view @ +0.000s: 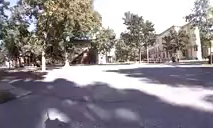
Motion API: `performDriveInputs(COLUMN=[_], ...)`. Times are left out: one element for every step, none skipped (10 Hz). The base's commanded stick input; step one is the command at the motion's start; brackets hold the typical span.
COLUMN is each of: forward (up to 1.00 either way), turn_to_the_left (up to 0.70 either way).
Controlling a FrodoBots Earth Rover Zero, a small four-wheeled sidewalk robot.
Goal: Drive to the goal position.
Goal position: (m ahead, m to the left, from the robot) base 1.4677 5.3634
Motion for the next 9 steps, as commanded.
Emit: performDriveInputs(forward=[0.70, 0.70, 0.70, 0.70, 0.70, 0.70, 0.70, 0.70, 0.70], turn_to_the_left=[0.00, 0.00, 0.00, 0.00, 0.00, 0.00, 0.00, 0.04, 0.16])
